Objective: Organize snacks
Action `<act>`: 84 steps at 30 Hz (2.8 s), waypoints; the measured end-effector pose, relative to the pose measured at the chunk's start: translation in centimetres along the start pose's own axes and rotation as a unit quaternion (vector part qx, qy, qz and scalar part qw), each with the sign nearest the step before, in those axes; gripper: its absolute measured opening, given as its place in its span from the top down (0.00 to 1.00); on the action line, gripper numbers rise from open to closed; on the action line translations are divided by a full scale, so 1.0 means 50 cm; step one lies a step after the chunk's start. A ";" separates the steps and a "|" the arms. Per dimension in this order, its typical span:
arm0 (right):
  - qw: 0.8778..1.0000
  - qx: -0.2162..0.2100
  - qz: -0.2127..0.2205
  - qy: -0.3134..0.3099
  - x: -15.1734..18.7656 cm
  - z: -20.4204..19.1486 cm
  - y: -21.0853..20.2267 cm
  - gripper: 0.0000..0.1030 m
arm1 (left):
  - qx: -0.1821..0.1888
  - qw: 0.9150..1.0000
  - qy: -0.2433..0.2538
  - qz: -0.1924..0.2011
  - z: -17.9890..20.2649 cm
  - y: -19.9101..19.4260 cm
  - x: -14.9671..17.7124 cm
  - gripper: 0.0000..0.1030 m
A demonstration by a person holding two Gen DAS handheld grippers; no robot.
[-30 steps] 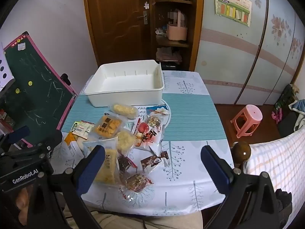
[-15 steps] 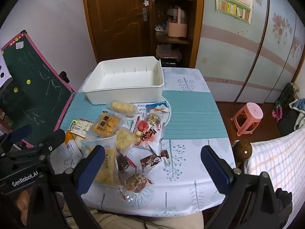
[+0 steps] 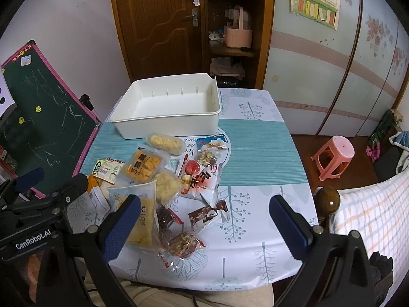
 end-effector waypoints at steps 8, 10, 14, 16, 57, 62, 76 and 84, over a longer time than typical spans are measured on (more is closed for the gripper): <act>1.000 0.002 -0.008 -0.003 0.002 -0.008 0.015 0.02 | -0.003 1.000 0.000 -0.014 -0.004 0.018 0.003 0.04; 1.000 0.002 -0.009 -0.004 0.002 -0.008 0.015 0.02 | -0.004 1.000 0.000 -0.014 -0.005 0.019 0.002 0.04; 1.000 0.002 -0.010 -0.003 0.003 -0.009 0.017 0.02 | -0.004 1.000 0.000 -0.015 -0.006 0.021 0.002 0.04; 1.000 0.002 -0.011 -0.003 0.002 -0.009 0.018 0.02 | -0.005 1.000 0.000 -0.016 -0.006 0.023 0.003 0.04; 1.000 -0.005 -0.010 -0.006 -0.011 -0.032 0.020 0.04 | -0.025 1.000 0.011 -0.008 -0.022 0.013 -0.011 0.04; 1.000 -0.005 -0.010 -0.006 -0.010 -0.032 0.021 0.05 | -0.021 1.000 0.010 -0.010 -0.019 0.013 -0.012 0.04; 0.999 0.008 -0.035 0.016 -0.031 0.037 0.095 0.07 | -0.042 0.999 0.019 -0.012 -0.122 0.061 -0.012 0.03; 0.997 0.015 -0.078 0.006 -0.006 0.059 0.192 0.11 | -0.060 0.995 -0.037 -0.076 -0.268 0.175 0.035 0.03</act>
Point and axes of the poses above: each gripper's, at about its wrist camera, not at the fingertips, and y roughly the way its jaws point, z to its right, x to its underside, the point moved 6 cm from there along y, roughly the way its jaws point, and after that the axes turned 11 degrees about y, right-handed, at the moved point
